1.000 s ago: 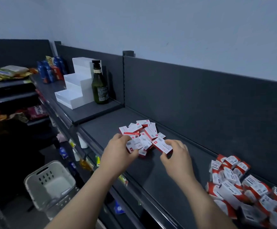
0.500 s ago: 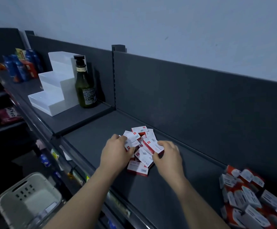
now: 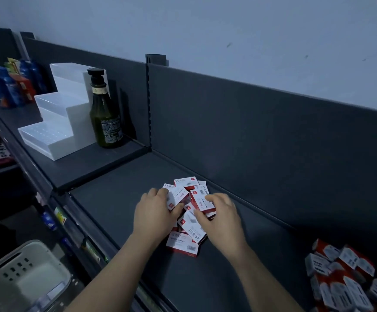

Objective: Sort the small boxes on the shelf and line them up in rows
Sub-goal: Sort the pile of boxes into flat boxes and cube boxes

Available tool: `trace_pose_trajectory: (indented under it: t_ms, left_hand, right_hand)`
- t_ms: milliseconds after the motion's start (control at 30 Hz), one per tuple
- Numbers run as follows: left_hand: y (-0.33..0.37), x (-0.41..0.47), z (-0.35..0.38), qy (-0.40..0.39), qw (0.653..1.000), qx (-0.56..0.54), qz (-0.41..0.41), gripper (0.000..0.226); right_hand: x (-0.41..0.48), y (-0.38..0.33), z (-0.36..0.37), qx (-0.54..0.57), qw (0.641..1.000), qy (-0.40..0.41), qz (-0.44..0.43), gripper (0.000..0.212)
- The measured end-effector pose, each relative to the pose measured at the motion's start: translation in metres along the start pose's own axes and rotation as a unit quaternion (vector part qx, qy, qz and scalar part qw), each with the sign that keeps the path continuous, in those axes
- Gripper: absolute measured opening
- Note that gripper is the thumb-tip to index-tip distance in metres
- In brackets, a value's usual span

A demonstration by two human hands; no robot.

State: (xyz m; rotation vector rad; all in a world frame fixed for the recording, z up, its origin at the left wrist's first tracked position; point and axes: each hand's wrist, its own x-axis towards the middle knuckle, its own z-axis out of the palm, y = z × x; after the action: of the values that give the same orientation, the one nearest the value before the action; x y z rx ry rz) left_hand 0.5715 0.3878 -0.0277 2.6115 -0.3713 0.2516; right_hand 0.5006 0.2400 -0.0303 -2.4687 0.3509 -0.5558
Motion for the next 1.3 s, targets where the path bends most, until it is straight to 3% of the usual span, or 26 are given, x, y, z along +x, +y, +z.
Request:
trace_pose_trajectory:
  t_ms: [233, 400, 667, 867, 1300]
  left_hand:
    - [0.004, -0.005, -0.012, 0.050, 0.993, 0.039, 0.103, 0.040]
    - [0.016, -0.016, -0.022, 0.036, 0.979, 0.005, 0.202, 0.019]
    - [0.047, -0.064, -0.033, -0.011, 0.942, -0.014, 0.335, 0.024]
    - [0.083, -0.114, -0.032, -0.065, 0.912, -0.066, 0.399, 0.033]
    - [0.213, -0.252, -0.014, -0.133, 0.835, -0.122, 0.520, 0.027]
  right_hand:
    - [-0.015, -0.008, -0.018, -0.021, 0.999, 0.036, -0.025, 0.031]
    - [-0.046, -0.014, -0.037, -0.068, 0.990, 0.121, -0.028, 0.028]
    - [-0.124, -0.019, -0.083, -0.165, 0.972, 0.123, 0.114, 0.043]
    - [-0.192, -0.017, -0.118, -0.188, 0.954, 0.155, 0.177, 0.034]
    - [-0.356, 0.041, -0.230, -0.247, 0.882, 0.233, 0.328, 0.043]
